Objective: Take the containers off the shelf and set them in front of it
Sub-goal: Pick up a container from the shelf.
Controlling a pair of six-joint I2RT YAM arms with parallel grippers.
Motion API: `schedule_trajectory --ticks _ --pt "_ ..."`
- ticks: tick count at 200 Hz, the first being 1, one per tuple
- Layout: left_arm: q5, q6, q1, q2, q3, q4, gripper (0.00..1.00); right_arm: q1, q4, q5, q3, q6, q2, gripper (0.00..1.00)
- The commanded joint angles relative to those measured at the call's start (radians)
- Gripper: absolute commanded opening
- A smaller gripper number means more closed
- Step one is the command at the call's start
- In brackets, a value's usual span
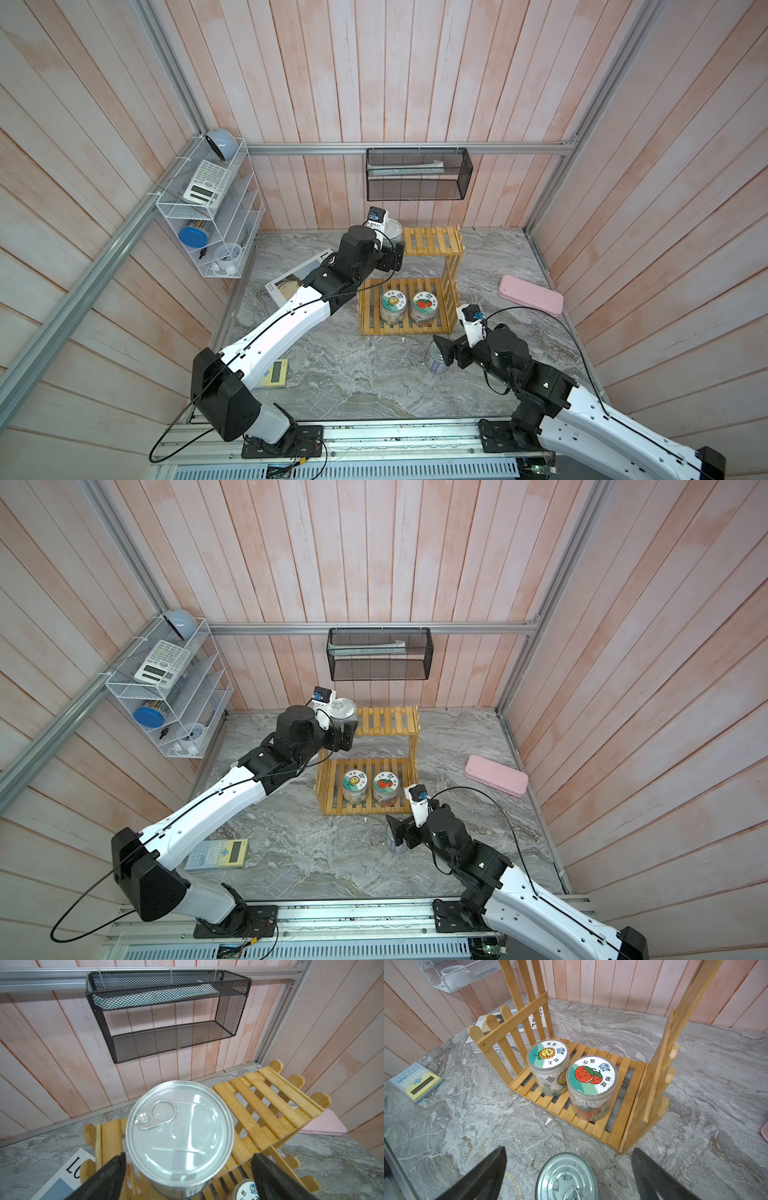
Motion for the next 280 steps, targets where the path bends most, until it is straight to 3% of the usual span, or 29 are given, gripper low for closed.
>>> schedule_trajectory --ticks 1,92,132,176,228,280 --pt "-0.012 0.002 0.006 0.022 0.035 0.022 1.0 -0.008 -0.022 0.019 0.018 -0.013 -0.007 0.98" --pt "-0.023 -0.022 0.031 0.109 0.096 0.041 1.0 -0.031 -0.029 0.007 0.024 -0.014 -0.003 0.98" --pt "-0.012 -0.03 0.035 0.11 0.089 0.054 0.8 -0.034 -0.031 0.007 0.024 -0.012 -0.001 0.98" --pt "-0.002 -0.031 0.035 0.1 0.072 0.067 0.7 -0.036 -0.029 0.01 0.018 -0.009 -0.004 0.98" --pt "0.028 -0.027 0.023 0.015 0.009 0.101 0.7 -0.054 -0.062 0.017 0.038 -0.014 -0.02 0.98" --pt "0.019 -0.024 -0.071 -0.143 -0.141 0.115 0.7 -0.107 -0.093 0.006 0.056 -0.005 -0.052 0.98"
